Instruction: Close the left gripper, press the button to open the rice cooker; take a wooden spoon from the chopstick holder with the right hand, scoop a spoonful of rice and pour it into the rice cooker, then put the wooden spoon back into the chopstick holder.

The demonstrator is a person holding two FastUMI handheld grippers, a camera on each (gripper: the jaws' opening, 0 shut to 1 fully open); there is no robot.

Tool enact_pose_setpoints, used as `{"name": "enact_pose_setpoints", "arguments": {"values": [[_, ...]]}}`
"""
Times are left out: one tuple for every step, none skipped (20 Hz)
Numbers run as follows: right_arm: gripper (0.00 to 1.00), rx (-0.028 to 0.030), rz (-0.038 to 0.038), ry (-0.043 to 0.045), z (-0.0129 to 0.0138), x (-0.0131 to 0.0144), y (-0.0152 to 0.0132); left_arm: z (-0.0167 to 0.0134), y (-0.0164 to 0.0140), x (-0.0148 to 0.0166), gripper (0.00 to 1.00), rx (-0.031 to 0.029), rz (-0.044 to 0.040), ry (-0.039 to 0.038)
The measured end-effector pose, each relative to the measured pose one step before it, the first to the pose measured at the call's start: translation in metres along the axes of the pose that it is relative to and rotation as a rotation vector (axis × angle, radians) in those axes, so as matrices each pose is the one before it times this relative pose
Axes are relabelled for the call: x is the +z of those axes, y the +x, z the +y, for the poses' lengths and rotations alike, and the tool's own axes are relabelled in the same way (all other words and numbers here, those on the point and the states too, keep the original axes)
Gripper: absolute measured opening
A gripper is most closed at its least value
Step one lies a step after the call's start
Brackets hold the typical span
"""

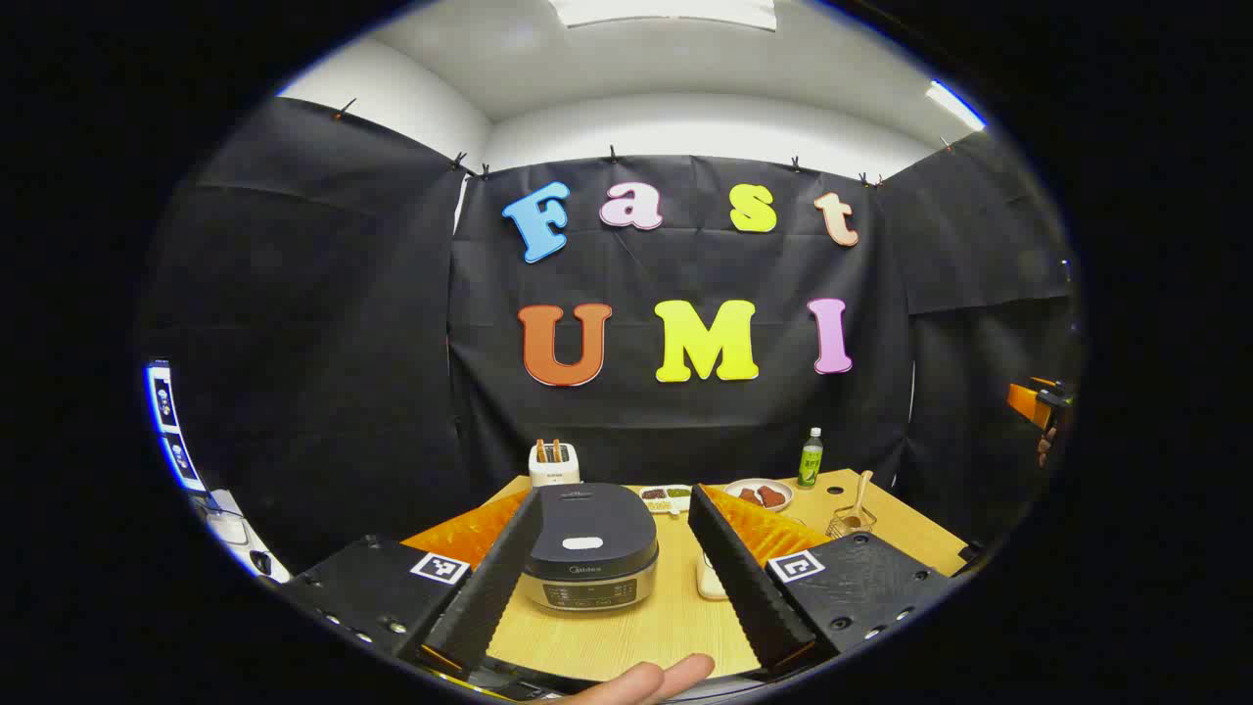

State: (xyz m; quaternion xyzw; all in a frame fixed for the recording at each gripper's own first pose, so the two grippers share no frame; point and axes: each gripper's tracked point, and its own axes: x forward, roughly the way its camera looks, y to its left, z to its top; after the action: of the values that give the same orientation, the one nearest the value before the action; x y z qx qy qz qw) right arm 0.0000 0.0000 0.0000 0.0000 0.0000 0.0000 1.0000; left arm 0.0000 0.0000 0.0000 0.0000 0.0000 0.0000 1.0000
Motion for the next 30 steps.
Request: {"name": "enact_pose_setpoints", "arguments": {"values": [[0.94,-0.00276,0.0131,0.01173,-0.00084,-0.00312,0.0024,0.00361,-0.00082,-0.00218,0.95,0.00613,0.00541,0.00199],[1.0,-0.00133,0.01466,0.00515,0.00125,-0.00359,0.0027,0.00117,-0.00023,-0.00186,0.95,0.00494,0.00266,-0.00141],[1.0,0.0021,0.01118,-0.00243,0.00169,-0.00138,0.00144,0.00116,0.00058,0.00058,0.95,0.00877,-0.00496,-0.00501],[0.97,0.00424,0.00038,-0.00244,0.0029,0.0021,0.00025,0.00351,0.00056,0.00118,0.95,0.01011,-0.00239,-0.00413],[0.94,0.00322,-0.00741,-0.00189,0.0022,0.00441,0.00034,0.00425,0.00209,0.00034,0.95,0.01374,-0.00085,-0.00238],[0.94,-0.00256,-0.00796,-0.00463,0.00107,0.00322,0.00049,0.00389,0.00165,0.00057,0.95,0.01182,0.00085,-0.0037],[0.97,-0.00258,-0.00492,-0.00529,0.00052,0.00212,0.00068,0.00079,0.00156,0.00047,0.95,0.00815,-0.00054,-0.00564],[1.0,-0.00005,-0.00234,-0.00182,0.0017,0.00003,-0.00046,0.00008,0.0016,0.00023,0.95,0.00289,-0.00031,-0.00592],[1.0,0.0029,-0.0013,-0.00078,0.00252,0.00115,-0.00047,-0.00031,0.00071,-0.00123,0.95,0.00104,0.0039,-0.00417],[1.0,0.00246,0.00082,-0.00191,0.00238,-0.00024,-0.00045,-0.00007,0.00168,-0.00014,0.96,0.00178,0.00291,0.00086],[1.0,0.00183,0.0041,-0.00281,0.00188,-0.00006,-0.00095,0.00161,0.00331,0.00024,0.96,0.00539,-0.00447,0.0035],[1.0,0.00423,0.00003,-0.00219,0.00162,-0.00027,-0.00055,0.00021,0.00236,-0.00126,0.95,0.00175,0.00196,-0.00332],[1.0,0.00257,-0.00176,-0.0038,0.0012,0.00003,-0.00144,0.00104,0.00148,-0.00222,0.95,0.00323,0.00767,-0.01477],[1.0,-0.00212,-0.00179,-0.00305,-0.00108,-0.00129,0.00007,0.0014,0.00257,-0.00199,0.95,-0.00024,0.00862,-0.02049],[1.0,0.00144,-0.00076,0.00078,-0.00065,-0.00085,0.00039,-0.00017,0.00138,-0.00194,0.95,-0.00565,0.0044,-0.01648],[1.0,0.00748,0.00363,0.00547,0.00148,-0.00281,-0.00107,-0.00056,0.00041,-0.00091,0.95,-0.00136,0.00159,-0.00955],[0.94,0.01036,0.00852,0.00894,0.00146,-0.00294,-0.0014,-0.00054,0.00068,-0.00036,0.96,-0.01037,-0.00297,-0.00085],[1.0,0.00932,0.00872,0.01177,0.00083,-0.00311,0.00004,-0.00023,-0.00029,-0.00032,0.95,-0.00572,-0.00554,0.00631],[1.0,0.00701,0.00796,0.00612,0.00128,-0.00195,0.00107,0.00304,0.00164,0.00039,0.95,0.00507,-0.00481,0.00297],[1.0,0.00098,0.00403,-0.00016,-0.00088,-0.00176,0.00156,0.00284,0.00153,-0.00174,0.95,0.00607,0.00153,-0.00028],[1.0,-0.00243,0.00089,-0.00094,-0.00068,0.00003,0.0009,0.0008,-0.00074,-0.00331,0.95,0.00226,0.00216,-0.0014],[0.94,0.00007,0.00116,-0.00079,0.00103,-0.00105,0.00018,-0.00057,-0.00006,-0.0012,0.95,-0.00328,-0.00035,0.00079],[1.0,0.00447,-0.00088,-0.00094,0.00216,0.00034,0.00007,-0.00107,-0.00004,-0.00154,0.95,-0.00561,-0.00054,0.00536],[1.0,0.00484,-0.00284,-0.00307,0.00292,0.00086,-0.00027,-0.00261,-0.00123,0.00222,0.95,-0.01622,-0.02179,0.00562],[1.0,-0.00625,-0.00792,-0.00607,-0.00023,0.00184,-0.00006,-0.00311,-0.00037,0.00553,0.95,-0.01546,-0.02616,0.00527],[1.0,-0.01512,-0.00778,-0.00517,-0.00398,0.00122,0.00032,-0.00015,0.00014,0.00134,0.95,-0.00329,-0.00892,0.00291],[1.0,-0.00865,-0.00588,0.0018,-0.00083,0.00195,0.00042,0.00025,0.00077,-0.00297,0.94,0.00056,-0.00024,-0.00267],[1.0,0.00258,-0.0029,0.00532,0.00452,0.00002,-0.00237,-0.00026,0.00026,-0.00101,0.94,-0.00224,0.00018,-0.00153],[0.94,0.00795,-0.00356,0.00231,0.0044,0.00099,0.00001,-0.00064,0.00001,0.00029,0.94,0.00029,0.00123,0.0014],[1.0,0.00436,-0.00213,-0.00013,0.00273,-0.00051,0.00081,-0.0004,0.00118,-0.00061,0.94,0.005,0.00284,0.00419]]}}
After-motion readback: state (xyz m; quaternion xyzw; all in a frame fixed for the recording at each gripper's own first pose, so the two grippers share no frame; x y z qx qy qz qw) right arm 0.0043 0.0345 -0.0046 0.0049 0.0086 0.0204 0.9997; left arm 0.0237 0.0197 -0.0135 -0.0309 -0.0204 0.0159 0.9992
